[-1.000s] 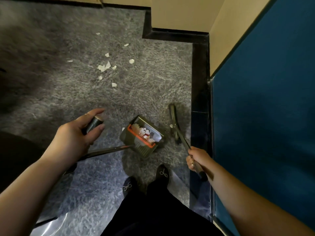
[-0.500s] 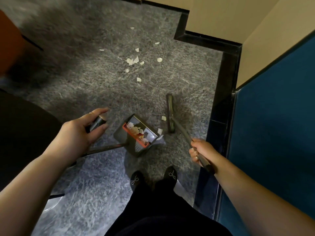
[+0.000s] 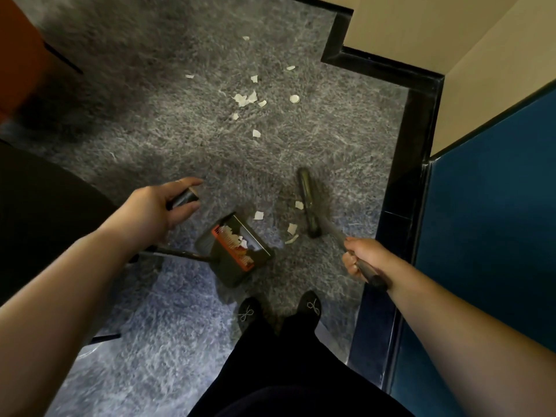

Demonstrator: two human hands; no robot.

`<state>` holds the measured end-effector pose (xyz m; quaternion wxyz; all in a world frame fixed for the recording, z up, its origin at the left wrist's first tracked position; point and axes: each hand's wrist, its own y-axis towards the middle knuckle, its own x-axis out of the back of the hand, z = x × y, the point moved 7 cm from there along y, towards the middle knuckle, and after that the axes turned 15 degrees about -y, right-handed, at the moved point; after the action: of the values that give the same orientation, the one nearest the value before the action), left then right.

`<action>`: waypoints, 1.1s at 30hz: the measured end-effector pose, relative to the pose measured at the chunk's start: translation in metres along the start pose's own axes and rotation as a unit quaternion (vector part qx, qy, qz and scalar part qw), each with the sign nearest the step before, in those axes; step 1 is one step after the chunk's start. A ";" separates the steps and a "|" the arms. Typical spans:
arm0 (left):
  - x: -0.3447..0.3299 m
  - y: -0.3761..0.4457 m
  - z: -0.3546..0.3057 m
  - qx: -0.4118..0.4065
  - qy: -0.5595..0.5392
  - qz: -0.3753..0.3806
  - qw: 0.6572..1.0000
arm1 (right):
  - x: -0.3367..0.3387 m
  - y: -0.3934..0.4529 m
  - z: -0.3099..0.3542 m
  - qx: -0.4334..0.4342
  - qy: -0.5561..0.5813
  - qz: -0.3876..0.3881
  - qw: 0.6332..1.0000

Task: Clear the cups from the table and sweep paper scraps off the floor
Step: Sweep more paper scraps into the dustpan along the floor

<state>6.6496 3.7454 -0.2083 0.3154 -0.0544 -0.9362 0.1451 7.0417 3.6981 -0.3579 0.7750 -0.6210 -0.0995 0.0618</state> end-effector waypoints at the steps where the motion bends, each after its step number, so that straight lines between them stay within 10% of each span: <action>1: 0.003 0.006 0.003 -0.001 0.002 0.002 1.000 | -0.005 0.002 0.002 -0.003 -0.005 0.007 1.000; 22: 0.015 -0.007 0.040 -0.024 -0.029 -0.006 0.999 | -0.127 -0.012 -0.005 -0.001 -0.078 0.132 0.988; 33: 0.024 -0.019 0.049 -0.022 -0.066 0.028 0.997 | -0.094 -0.031 -0.013 0.035 -0.094 0.051 0.994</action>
<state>6.6007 3.7207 -0.2265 0.2471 -0.0777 -0.9562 0.1365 6.9522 3.6586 -0.3374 0.7796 -0.5888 -0.1381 0.1626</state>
